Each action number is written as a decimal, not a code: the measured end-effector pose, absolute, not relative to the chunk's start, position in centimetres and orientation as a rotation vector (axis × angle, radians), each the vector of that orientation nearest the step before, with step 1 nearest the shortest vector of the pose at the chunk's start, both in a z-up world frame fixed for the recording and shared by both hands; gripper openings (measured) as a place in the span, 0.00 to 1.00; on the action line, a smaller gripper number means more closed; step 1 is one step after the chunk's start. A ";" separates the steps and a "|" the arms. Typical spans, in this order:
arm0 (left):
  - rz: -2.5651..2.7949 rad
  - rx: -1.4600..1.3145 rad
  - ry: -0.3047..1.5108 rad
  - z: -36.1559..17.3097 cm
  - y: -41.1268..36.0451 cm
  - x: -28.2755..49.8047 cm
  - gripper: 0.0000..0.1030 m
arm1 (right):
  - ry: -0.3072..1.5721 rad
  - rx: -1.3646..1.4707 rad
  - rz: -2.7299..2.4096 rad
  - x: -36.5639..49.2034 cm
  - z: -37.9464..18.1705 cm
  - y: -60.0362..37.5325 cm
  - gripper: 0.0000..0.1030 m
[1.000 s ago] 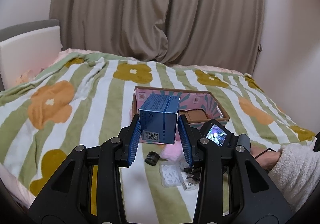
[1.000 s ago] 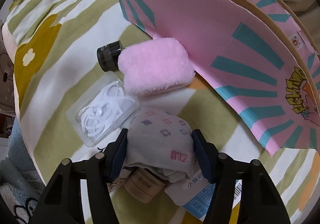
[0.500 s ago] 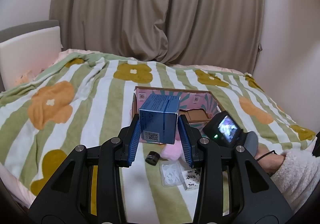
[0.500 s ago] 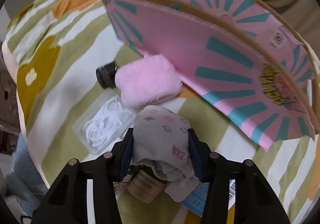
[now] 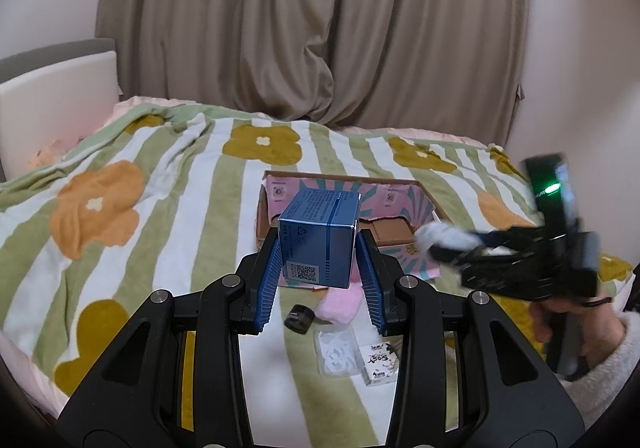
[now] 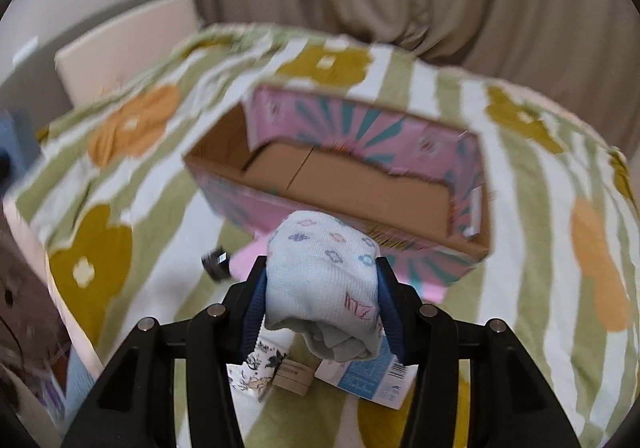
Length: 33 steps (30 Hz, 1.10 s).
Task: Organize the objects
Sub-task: 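Carry the blue box and sock bundle over the cardboard box with both grippers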
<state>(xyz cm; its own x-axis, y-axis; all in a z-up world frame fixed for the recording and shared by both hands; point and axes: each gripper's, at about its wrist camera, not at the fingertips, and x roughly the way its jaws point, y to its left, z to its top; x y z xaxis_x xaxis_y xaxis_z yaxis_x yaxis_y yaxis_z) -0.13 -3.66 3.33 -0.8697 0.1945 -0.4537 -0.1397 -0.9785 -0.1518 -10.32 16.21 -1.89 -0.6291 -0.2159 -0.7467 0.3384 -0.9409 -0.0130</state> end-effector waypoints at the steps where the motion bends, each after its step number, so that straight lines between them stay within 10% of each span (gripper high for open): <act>1: 2.875 -0.715 -0.166 3.3 -3.5 -0.2 0.33 | 0.212 1.125 -2.605 -9.9 -1.2 16.4 0.45; 33: 2.859 -0.727 -0.169 3.6 -2.1 -2.8 0.33 | 0.089 0.856 -2.899 -3.5 5.2 19.8 0.46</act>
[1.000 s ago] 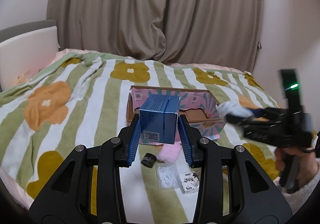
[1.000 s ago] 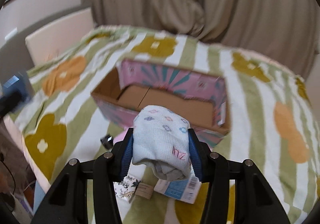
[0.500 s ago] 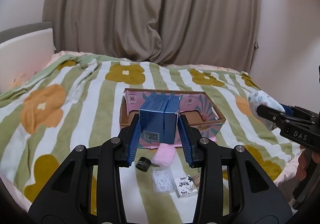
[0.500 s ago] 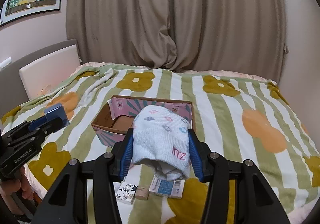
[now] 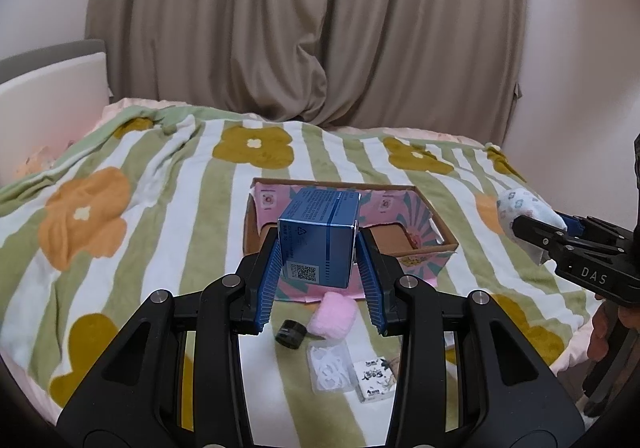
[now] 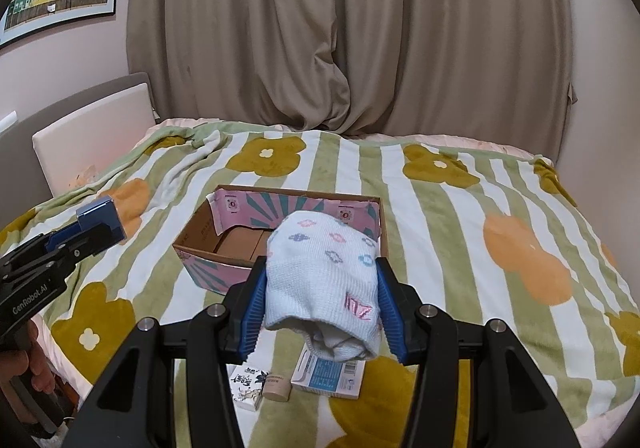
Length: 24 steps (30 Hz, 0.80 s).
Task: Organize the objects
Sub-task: 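Carry the blue box and sock bundle over the cardboard box with both grippers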
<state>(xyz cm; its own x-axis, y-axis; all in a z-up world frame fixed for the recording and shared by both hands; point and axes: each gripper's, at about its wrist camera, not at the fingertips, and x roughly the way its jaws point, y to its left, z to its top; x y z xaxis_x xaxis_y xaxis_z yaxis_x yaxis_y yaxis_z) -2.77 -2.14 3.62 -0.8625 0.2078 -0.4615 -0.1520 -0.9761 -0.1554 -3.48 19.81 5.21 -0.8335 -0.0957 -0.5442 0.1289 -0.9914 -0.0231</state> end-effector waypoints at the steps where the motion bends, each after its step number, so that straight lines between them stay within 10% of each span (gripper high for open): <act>1: 2.855 -0.731 -0.171 3.7 -2.2 -3.2 0.33 | 0.090 0.858 -2.899 -3.7 5.3 19.8 0.46; 24: 2.613 -1.070 -0.113 -0.9 -0.6 -22.4 0.33 | 0.135 1.155 -2.703 -19.6 3.4 20.5 0.46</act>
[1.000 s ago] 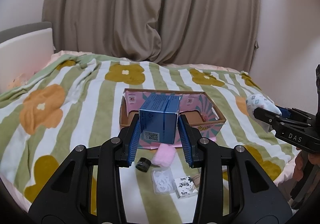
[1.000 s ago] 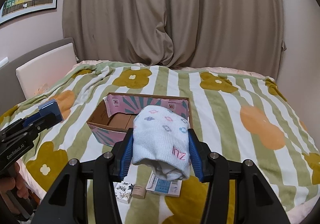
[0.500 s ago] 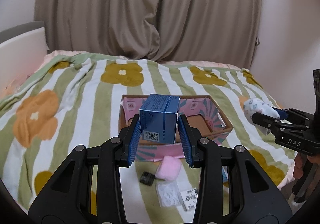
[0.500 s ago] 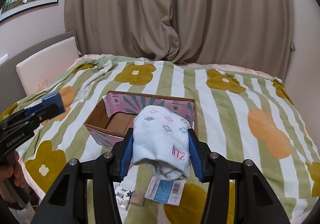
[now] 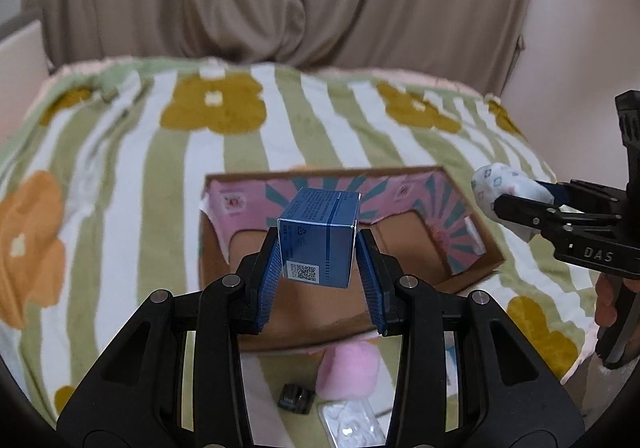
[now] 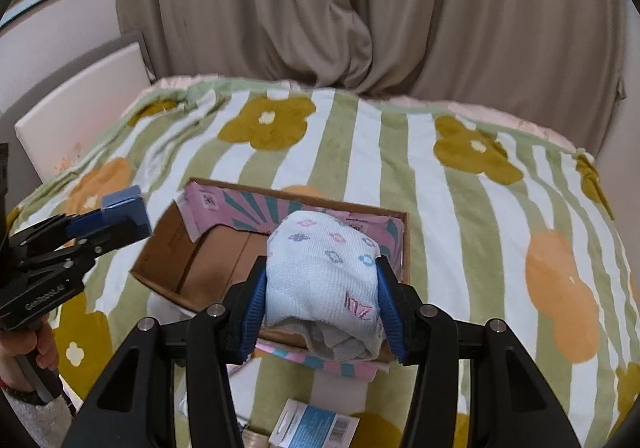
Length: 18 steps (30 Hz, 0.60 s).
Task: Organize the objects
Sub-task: 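Carry the blue box and sock bundle over the cardboard box with both grippers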
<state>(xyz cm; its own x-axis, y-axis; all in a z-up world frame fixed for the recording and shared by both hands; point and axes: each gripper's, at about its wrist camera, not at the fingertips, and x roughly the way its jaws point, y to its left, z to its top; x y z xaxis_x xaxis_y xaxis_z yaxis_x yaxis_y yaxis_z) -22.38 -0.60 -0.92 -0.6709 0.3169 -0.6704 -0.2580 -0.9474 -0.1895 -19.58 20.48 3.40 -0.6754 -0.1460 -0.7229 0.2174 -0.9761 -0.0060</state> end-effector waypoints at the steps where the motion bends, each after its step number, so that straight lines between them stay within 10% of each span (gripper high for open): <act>1: 2.602 -1.098 -0.112 -1.6 -0.5 -23.2 0.33 | 0.135 1.173 -2.692 -20.2 3.1 20.5 0.46; 18: 2.473 -1.445 -0.066 -8.9 0.5 -31.3 0.33 | 0.136 1.493 -2.519 -28.4 -5.1 19.8 0.46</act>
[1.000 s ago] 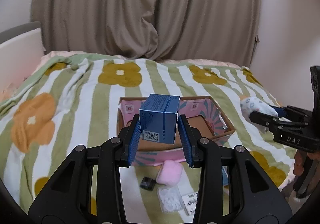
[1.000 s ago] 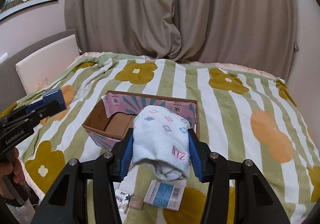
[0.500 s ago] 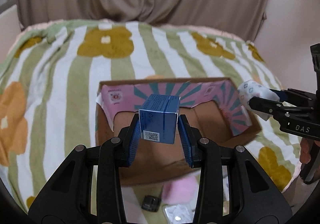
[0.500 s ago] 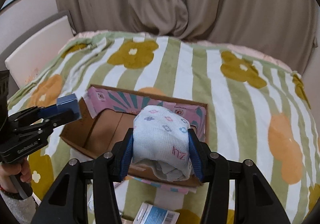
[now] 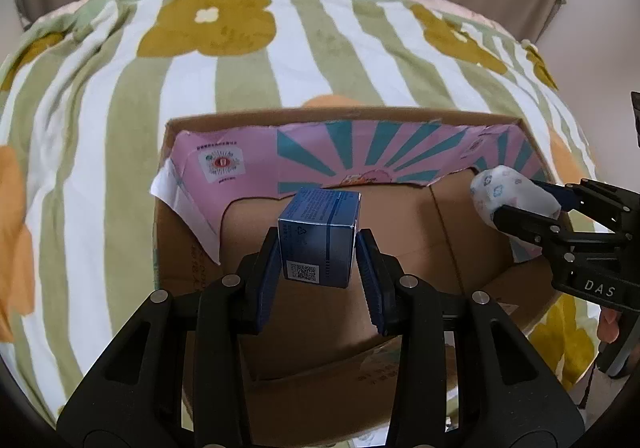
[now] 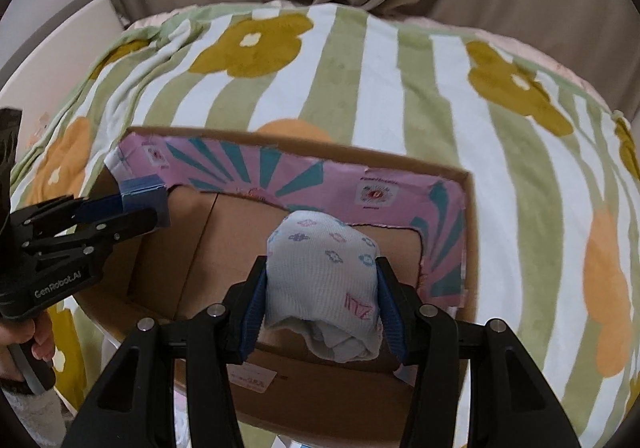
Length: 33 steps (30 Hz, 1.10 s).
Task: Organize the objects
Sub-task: 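Carry the blue box and sock bundle over the cardboard box with both grippers, then open both grippers to drop the blue box and sock bundle inside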
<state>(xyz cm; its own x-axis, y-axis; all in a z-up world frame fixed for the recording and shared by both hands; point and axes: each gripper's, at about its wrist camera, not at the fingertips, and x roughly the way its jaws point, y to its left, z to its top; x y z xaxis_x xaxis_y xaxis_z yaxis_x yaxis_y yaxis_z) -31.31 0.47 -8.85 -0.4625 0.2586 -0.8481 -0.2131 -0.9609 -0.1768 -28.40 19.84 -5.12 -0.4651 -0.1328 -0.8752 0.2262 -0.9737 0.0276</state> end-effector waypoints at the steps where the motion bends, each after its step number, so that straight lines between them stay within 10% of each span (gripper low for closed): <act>1: 2.472 -1.457 -0.062 -9.0 0.5 -31.4 0.33 | 0.138 1.495 -2.512 -28.5 -5.3 19.7 0.46; 8: 2.465 -1.465 -0.024 -8.3 0.4 -32.3 0.36 | 0.132 1.501 -2.463 -29.4 -6.2 19.2 0.51; 12: 2.494 -1.469 0.022 -7.6 0.4 -32.5 1.00 | 0.169 1.433 -2.461 -29.0 -6.2 19.1 0.94; 33: 2.525 -1.308 -0.128 -3.0 0.1 -28.6 1.00 | 0.110 1.382 -2.486 -26.1 -4.3 19.9 0.99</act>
<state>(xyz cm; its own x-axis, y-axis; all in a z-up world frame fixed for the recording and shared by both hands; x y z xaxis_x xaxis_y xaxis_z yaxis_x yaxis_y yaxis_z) -28.59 0.08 -2.98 -0.5436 0.2984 -0.7845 -0.2175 -0.9528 -0.2118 -26.12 19.92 -4.33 -0.4953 -0.2176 -0.8410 0.2910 -0.9537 0.0754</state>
